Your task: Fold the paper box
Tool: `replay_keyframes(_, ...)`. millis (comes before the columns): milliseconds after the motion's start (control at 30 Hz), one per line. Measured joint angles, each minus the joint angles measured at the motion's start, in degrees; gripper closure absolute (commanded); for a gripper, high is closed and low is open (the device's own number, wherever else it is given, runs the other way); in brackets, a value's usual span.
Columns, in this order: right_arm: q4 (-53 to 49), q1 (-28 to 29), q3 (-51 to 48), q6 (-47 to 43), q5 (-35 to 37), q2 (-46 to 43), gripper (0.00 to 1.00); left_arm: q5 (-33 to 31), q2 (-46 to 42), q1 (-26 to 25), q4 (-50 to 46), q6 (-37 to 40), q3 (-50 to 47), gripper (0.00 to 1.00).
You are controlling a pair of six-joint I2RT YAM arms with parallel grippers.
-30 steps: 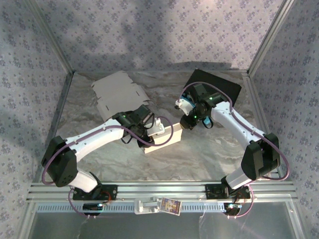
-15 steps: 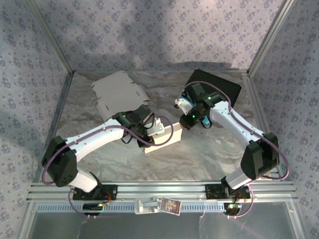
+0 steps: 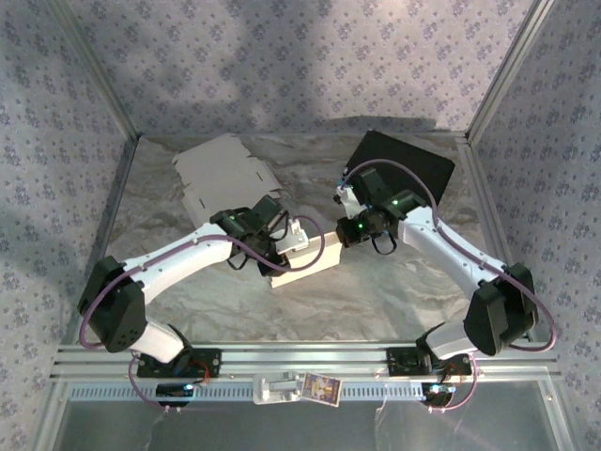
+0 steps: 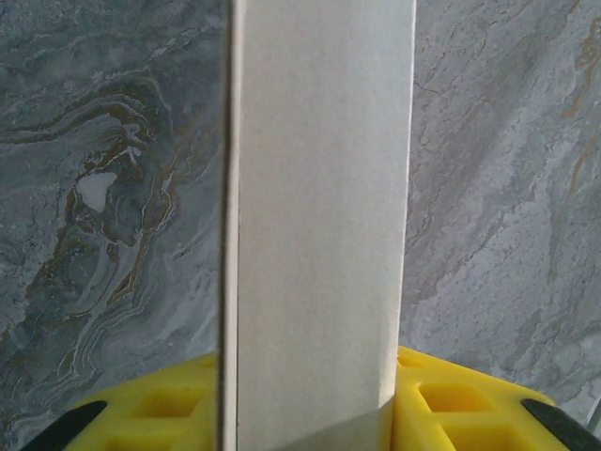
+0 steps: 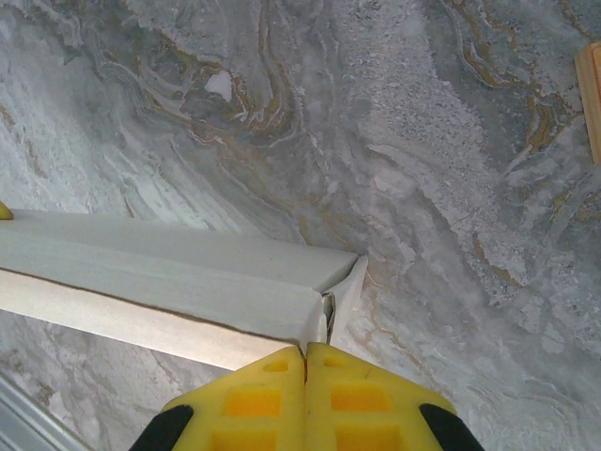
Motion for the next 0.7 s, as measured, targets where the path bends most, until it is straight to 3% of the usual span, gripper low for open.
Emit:
replay_keyframes(300, 7.5, 1.7, -6.1, 2.2, 3.2, -3.9, 1.00, -0.1, 0.0, 0.7, 0.7, -0.9, 0.0, 0.57)
replay_keyframes(433, 8.3, 2.8, -7.0, 2.8, 5.5, -4.8, 1.00, -0.6, -0.5, 0.7, 1.6, -2.3, -0.1, 0.46)
replay_keyframes(700, 8.2, 5.4, -7.1, 5.6, 10.4, -5.3, 1.00, -3.5, -8.5, 1.1, 5.6, -8.2, -3.4, 0.39)
